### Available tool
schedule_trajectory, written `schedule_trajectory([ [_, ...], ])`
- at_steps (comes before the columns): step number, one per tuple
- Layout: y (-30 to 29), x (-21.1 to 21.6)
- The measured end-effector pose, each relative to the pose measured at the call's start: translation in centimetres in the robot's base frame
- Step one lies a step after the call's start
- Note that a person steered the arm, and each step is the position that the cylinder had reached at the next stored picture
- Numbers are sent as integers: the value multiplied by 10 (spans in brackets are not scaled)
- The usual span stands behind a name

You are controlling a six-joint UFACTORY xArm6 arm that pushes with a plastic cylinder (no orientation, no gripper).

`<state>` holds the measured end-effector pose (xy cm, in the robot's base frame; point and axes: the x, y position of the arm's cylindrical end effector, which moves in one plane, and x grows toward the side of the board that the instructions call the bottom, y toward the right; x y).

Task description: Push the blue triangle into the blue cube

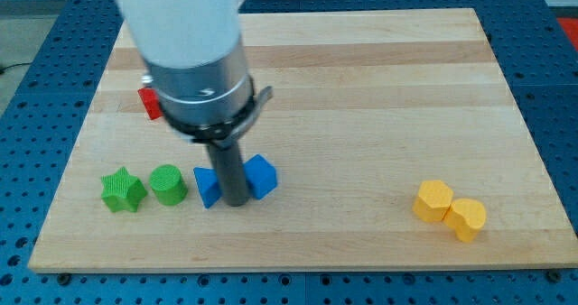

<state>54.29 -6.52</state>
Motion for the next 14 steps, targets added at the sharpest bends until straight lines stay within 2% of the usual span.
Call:
schedule_trajectory([
  [2, 16, -74],
  [3, 13, -20],
  [4, -7, 61],
  [5, -86, 49],
  [6, -69, -3],
  [7, -20, -9],
  [9, -10, -27],
  [12, 60, -36],
  [13, 69, -69],
  [14, 88, -78],
])
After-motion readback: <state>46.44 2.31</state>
